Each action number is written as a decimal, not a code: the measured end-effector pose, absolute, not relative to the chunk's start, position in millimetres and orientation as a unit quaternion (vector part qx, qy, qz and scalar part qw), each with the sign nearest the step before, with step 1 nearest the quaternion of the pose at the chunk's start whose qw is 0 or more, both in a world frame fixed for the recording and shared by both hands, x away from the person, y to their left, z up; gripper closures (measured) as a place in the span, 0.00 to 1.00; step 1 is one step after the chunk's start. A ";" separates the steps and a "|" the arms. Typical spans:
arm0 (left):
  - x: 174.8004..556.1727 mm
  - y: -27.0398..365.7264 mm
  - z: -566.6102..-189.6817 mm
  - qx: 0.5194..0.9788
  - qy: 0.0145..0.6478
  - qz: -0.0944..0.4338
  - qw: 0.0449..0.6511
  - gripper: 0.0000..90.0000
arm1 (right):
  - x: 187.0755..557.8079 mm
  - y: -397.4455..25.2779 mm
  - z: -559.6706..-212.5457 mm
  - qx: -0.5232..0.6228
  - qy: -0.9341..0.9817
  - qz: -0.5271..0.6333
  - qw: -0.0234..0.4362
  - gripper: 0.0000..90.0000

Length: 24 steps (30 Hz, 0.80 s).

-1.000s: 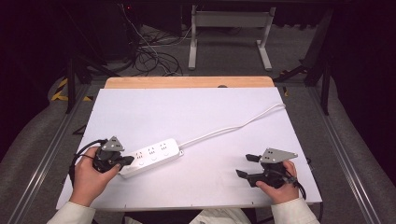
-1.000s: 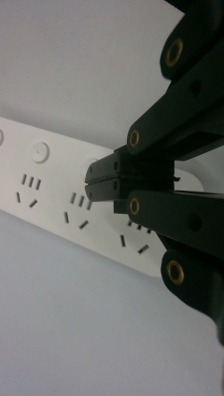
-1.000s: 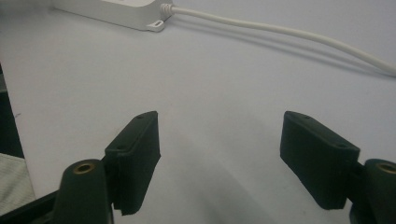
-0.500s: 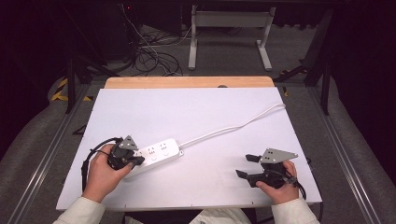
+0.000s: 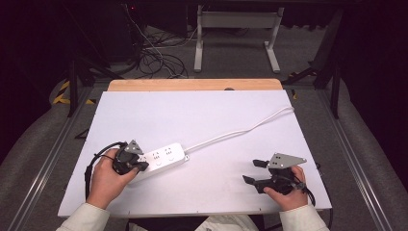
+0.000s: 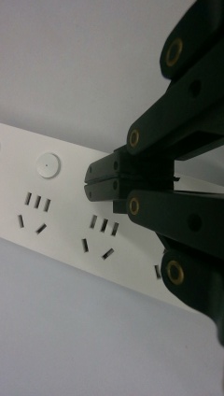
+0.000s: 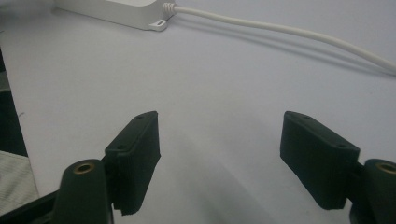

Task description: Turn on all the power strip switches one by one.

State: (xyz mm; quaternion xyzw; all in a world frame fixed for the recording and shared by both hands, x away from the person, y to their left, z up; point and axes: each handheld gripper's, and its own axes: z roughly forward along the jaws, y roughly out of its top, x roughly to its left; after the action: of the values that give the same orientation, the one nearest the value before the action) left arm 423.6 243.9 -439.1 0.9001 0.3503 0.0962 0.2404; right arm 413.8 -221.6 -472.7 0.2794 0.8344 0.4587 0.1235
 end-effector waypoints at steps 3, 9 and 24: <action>423.6 244.2 -439.8 0.898 0.354 0.095 0.242 1.00 | 413.9 -221.8 -472.6 0.280 0.834 0.459 0.124 0.33; 422.9 242.8 -441.3 0.897 0.355 0.099 0.243 1.00 | 413.7 -221.7 -472.6 0.280 0.834 0.458 0.124 0.33; 422.4 242.6 -443.3 0.892 0.367 0.099 0.245 1.00 | 413.3 -221.6 -472.6 0.278 0.835 0.458 0.125 0.33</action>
State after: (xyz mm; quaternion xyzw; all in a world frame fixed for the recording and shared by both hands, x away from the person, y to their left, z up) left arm 422.4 242.6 -443.3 0.8920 0.3667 0.0985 0.2452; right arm 413.3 -221.6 -472.6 0.2784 0.8350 0.4580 0.1248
